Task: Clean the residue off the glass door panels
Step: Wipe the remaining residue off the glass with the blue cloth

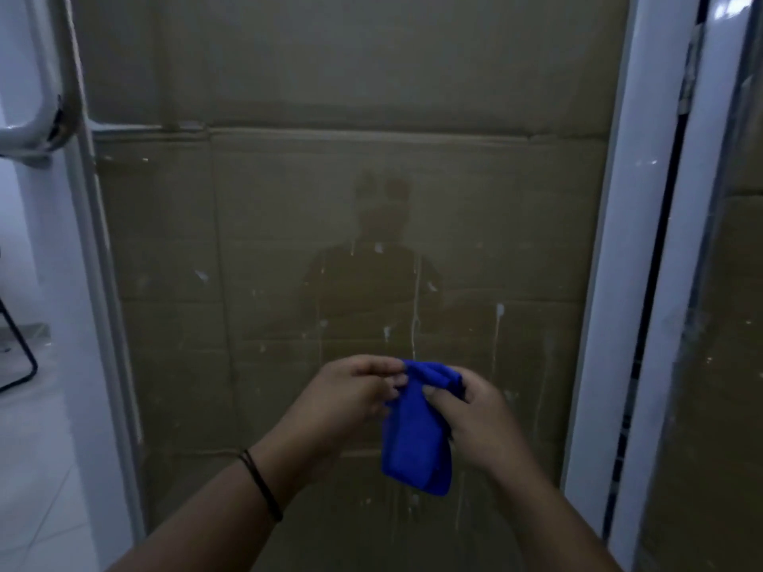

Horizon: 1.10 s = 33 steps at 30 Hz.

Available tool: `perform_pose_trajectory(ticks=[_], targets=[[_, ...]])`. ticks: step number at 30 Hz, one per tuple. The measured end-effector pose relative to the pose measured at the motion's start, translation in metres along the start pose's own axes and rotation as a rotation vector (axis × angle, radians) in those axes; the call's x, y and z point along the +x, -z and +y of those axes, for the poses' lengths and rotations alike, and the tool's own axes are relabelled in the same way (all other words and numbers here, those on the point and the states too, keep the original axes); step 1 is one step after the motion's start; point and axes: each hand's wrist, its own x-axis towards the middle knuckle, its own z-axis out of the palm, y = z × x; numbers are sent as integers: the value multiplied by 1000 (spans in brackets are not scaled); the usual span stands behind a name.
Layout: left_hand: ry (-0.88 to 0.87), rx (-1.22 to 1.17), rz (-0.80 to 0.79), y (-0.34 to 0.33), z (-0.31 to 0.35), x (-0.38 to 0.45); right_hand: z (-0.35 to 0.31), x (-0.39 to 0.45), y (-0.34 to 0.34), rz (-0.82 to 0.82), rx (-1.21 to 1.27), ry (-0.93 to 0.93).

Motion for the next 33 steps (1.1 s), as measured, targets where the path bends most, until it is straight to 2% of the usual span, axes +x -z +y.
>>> perform_pose_trajectory(ticks=[2, 3, 6, 8, 13, 15, 21, 27, 30, 33], targets=[[-132, 178, 129, 0, -7, 20, 6, 16, 9, 11, 141, -87], [-116, 176, 124, -1, -11, 30, 8, 23, 14, 1, 245, -126], [92, -7, -143, -11, -18, 60, 14, 44, 31, -36, 403, -176], [72, -23, -200, -20, -21, 76, 17, 57, 40, -28, 443, -176], [-112, -26, -150, -44, -14, 114, 19, 84, 57, -21, 355, -116], [-132, -3, -175, -50, -6, 125, 16, 93, 62, -22, 358, -108], [-166, -25, -232, -41, 17, 155, 9, 121, 48, 118, 451, -38], [-151, -64, -175, -21, 15, 155, 15, 116, 18, 17, 440, -42], [-66, -73, -212, -13, 7, 141, 22, 103, 13, 70, 404, -48], [-58, 69, -273, -3, -8, 114, 23, 80, 2, 158, 428, 4]])
